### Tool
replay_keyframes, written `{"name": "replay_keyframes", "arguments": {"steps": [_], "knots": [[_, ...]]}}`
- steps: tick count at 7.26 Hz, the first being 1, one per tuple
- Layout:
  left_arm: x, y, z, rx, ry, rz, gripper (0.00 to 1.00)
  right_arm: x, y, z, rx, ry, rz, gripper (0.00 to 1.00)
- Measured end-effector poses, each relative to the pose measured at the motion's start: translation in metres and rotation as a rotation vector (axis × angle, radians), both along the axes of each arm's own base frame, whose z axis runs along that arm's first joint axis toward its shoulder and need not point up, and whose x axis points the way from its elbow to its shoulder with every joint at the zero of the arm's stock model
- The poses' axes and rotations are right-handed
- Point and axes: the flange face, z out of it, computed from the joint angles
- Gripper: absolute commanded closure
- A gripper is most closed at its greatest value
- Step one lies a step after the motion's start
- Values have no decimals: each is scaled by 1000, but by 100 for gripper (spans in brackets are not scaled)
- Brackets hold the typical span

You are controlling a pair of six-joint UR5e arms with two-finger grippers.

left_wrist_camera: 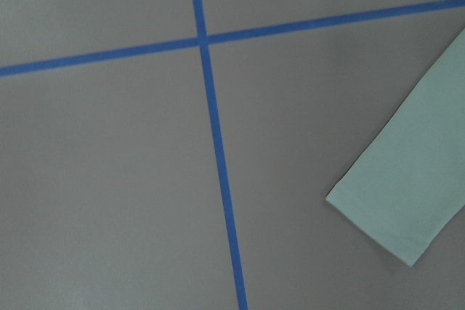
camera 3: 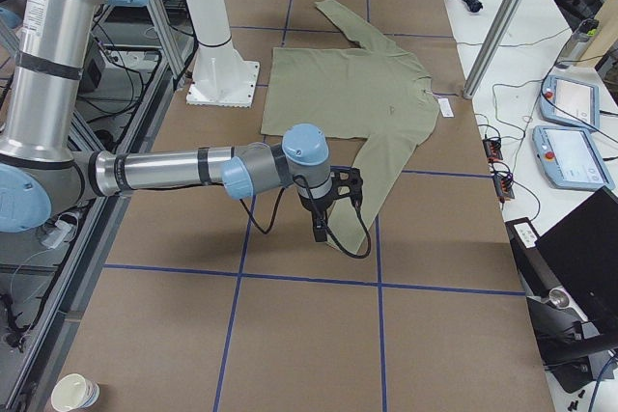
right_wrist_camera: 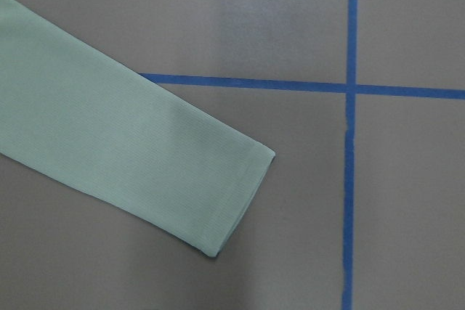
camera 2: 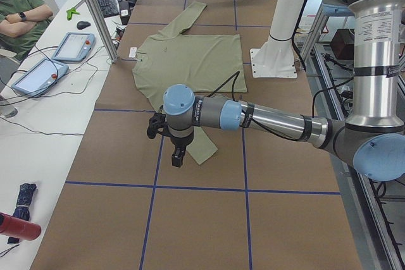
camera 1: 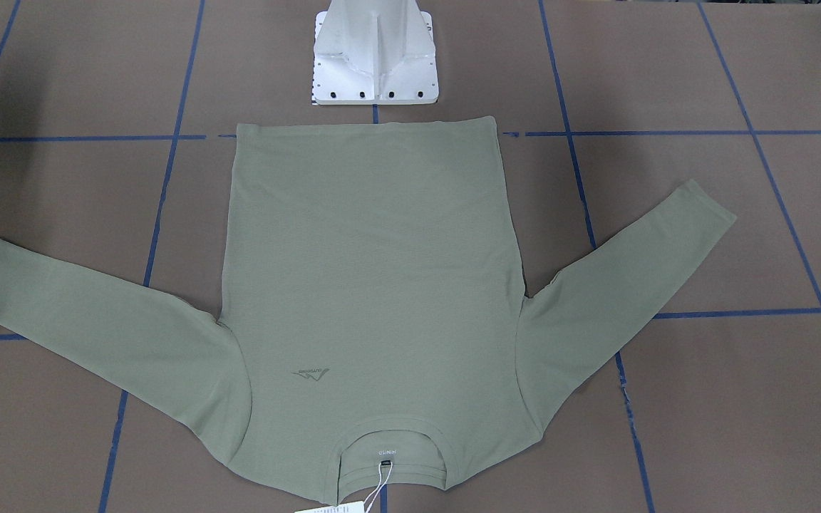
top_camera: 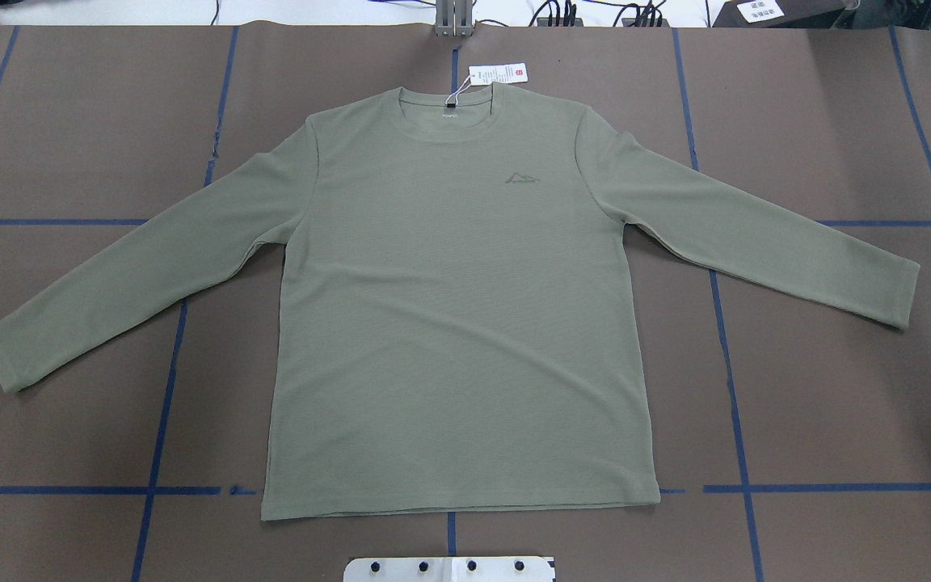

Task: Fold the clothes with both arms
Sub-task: 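Lower the right gripper onto the cuff of the sleeve nearest it and grasp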

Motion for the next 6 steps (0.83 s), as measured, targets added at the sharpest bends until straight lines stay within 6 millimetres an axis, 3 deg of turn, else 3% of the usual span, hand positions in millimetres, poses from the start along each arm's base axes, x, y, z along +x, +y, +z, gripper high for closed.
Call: {"name": "replay_keyframes", "arguments": {"steps": [1,3,4,6], "knots": [[0,-6,-10,-11,7,-34,0,-20,-9,23,16,-36,19,6],[0,-14,-22,104,20,-44,0,-62,-53,60,20,-109,61,19],[1,-19,-15,131,23,-45,0,-77,-68,67,13,-119,67,22],[2,-23,-8,140,25,-45,0,-95,-81,80,5,-97,68,25]]}}
